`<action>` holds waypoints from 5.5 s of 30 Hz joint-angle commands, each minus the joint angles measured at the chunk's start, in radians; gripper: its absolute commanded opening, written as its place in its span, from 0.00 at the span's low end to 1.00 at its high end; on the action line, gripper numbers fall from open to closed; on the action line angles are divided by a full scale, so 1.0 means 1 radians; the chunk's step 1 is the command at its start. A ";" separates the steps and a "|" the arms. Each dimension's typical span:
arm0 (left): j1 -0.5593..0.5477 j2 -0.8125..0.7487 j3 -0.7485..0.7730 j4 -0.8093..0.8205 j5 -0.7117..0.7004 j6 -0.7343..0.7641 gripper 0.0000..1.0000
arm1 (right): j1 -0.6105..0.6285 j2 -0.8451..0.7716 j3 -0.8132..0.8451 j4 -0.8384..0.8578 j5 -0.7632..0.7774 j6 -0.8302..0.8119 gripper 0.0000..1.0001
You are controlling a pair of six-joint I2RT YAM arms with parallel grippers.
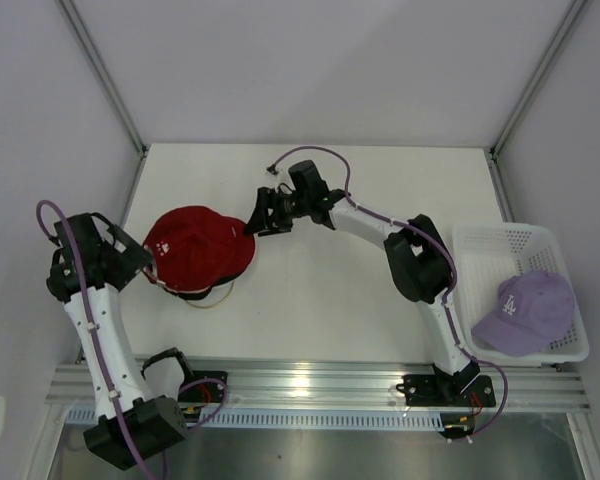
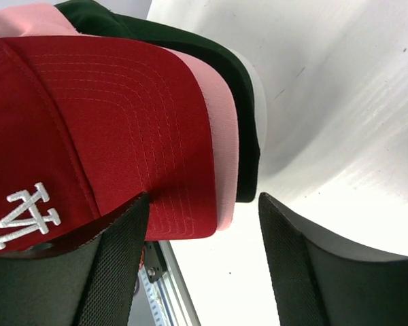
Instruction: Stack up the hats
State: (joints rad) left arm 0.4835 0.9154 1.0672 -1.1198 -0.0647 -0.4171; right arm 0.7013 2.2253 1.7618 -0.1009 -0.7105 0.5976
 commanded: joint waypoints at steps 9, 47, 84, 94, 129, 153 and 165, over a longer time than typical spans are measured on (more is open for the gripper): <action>0.013 -0.032 0.309 -0.118 -0.027 -0.020 0.99 | -0.062 -0.079 0.253 -0.218 0.097 -0.143 0.80; -0.036 -0.127 0.037 0.158 0.549 -0.066 0.67 | 0.096 -0.067 0.508 -0.299 0.046 -0.199 0.75; 0.062 -0.199 0.044 0.072 0.195 -0.186 0.01 | 0.030 -0.171 0.114 -0.203 0.167 -0.009 0.77; 0.121 -0.243 -0.139 0.069 0.169 -0.250 0.01 | 0.030 -0.148 0.064 -0.122 0.114 0.053 0.77; 0.145 -0.228 -0.078 0.098 0.220 -0.210 0.01 | 0.095 -0.029 0.016 0.142 -0.043 0.056 0.67; 0.145 -0.210 -0.075 0.117 0.212 -0.216 0.01 | 0.099 0.083 0.093 0.202 -0.175 0.111 0.33; 0.144 -0.174 -0.056 0.115 0.122 -0.215 0.03 | 0.044 0.135 0.260 -0.092 -0.057 0.219 0.00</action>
State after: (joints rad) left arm 0.6212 0.7311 0.9787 -0.9920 0.0940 -0.6464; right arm 0.7635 2.3280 1.9656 -0.0677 -0.8715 0.7788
